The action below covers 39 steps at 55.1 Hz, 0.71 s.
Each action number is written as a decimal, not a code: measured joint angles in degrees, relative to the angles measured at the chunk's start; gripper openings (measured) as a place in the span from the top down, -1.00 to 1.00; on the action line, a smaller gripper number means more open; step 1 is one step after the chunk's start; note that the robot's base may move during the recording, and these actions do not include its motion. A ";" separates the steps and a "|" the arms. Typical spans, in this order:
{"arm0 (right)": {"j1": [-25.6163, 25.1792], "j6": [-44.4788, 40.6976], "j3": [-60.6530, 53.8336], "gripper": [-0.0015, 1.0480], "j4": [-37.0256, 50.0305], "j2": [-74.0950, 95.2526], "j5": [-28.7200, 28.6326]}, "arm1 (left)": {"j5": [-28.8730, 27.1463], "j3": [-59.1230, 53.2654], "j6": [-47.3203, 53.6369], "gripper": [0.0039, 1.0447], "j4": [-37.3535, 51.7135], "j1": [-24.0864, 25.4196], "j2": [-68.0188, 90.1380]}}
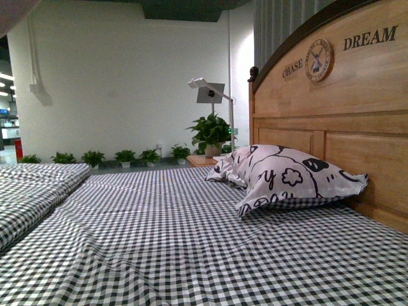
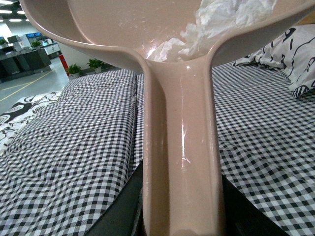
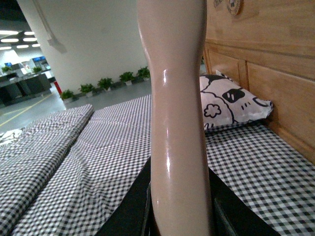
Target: Clean up trash
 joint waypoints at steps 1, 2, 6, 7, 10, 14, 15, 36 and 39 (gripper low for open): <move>0.02 -0.09 -0.04 0.61 0.09 -0.04 0.20 | -0.24 -0.04 -0.39 0.51 -0.02 0.04 -0.26; 0.09 -0.31 -0.15 0.61 0.15 -0.13 0.68 | -0.39 -0.11 -0.59 0.51 -0.02 0.04 -0.39; 0.94 -1.51 -0.57 0.61 0.28 -0.35 2.73 | -1.55 -0.22 -1.81 0.51 0.26 0.09 -1.01; 1.22 -1.75 -0.61 0.61 0.26 -0.37 3.13 | -1.95 -0.28 -2.27 0.51 0.42 0.09 -1.05; 1.97 -2.67 -0.68 0.61 0.26 -0.39 4.59 | -2.51 -0.74 -3.48 0.51 1.01 -0.07 -1.27; 2.64 -3.39 -0.68 0.61 0.04 -0.39 5.88 | -2.62 -1.25 -4.44 0.51 1.11 -0.20 -1.36; 2.64 -3.48 -0.68 0.61 -0.02 -0.39 6.08 | -2.62 -1.27 -4.48 0.51 1.11 -0.20 -1.36; 2.67 -4.48 -0.72 0.61 -0.11 -0.39 6.51 | -2.64 -1.40 -5.49 0.51 1.11 -0.26 -1.40; 2.67 -4.48 -0.72 0.61 -0.11 -0.39 6.51 | -2.64 -1.40 -5.49 0.51 1.11 -0.28 -1.40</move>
